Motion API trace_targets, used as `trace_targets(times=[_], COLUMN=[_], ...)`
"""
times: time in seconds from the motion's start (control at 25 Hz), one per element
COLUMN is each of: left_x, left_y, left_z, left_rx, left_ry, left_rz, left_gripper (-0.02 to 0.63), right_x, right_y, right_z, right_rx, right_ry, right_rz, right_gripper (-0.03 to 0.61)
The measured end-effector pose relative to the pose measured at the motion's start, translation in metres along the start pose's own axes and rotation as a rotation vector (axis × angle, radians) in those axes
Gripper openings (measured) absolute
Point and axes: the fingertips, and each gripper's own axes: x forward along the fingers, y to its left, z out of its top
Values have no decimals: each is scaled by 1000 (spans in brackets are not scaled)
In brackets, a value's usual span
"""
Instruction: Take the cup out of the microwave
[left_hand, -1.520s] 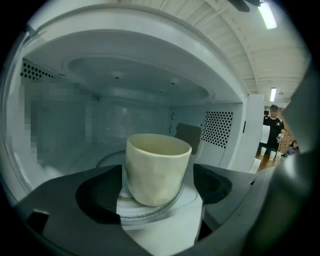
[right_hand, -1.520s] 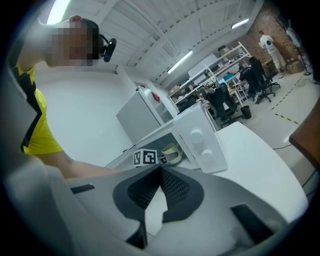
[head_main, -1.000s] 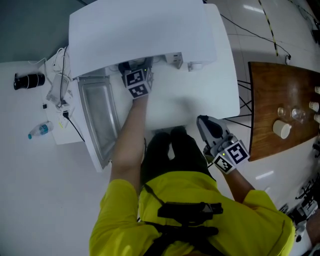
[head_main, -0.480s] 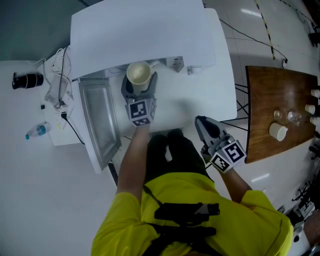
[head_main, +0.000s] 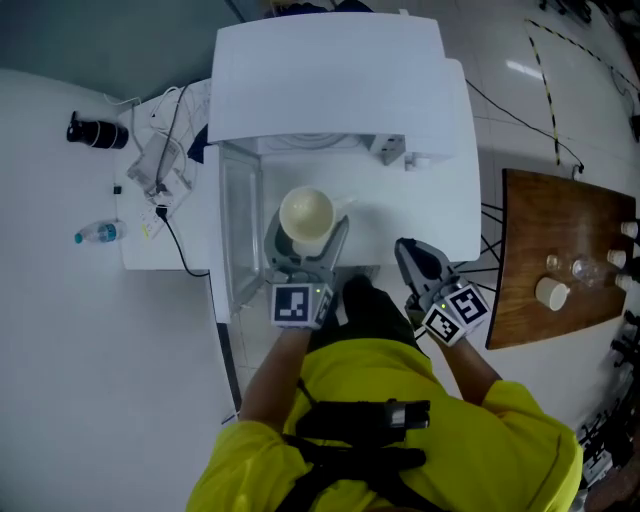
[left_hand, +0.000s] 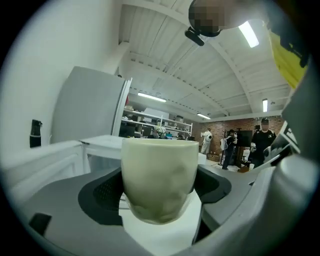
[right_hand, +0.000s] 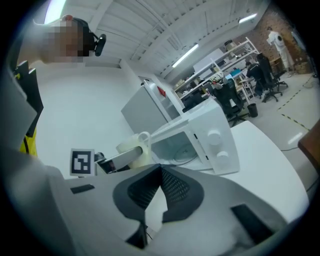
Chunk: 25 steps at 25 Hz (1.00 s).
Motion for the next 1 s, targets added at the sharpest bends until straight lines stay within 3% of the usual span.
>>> trace_targets(times=[0.16,0.32,0.48,0.6,0.76,1.0], left_x=[-58,-118,-162,-174,-160,-121], left_y=[19,79,159,219,284,326], left_z=[61,113,123,94,18,-93], left_rx=[26,88,136,138,91,38], left_ry=[-16,-51,-35,-2,29,133], left_rz=[16,97,193,227,262,282], left_gripper=[423,423,423,423,423,423], right_x=[16,42,69,86,105,121], right_y=[37,82,120,139,147,138], right_z=[21,35,29,13,-8,-39], right_rx=[-57,-104,-105,-104,-111,-96], right_ry=[-11,-31,-33,-25,-19,-24], right_rz=[65,113,115,99,62,-38], right_gripper=[5,5,5,5,5,5])
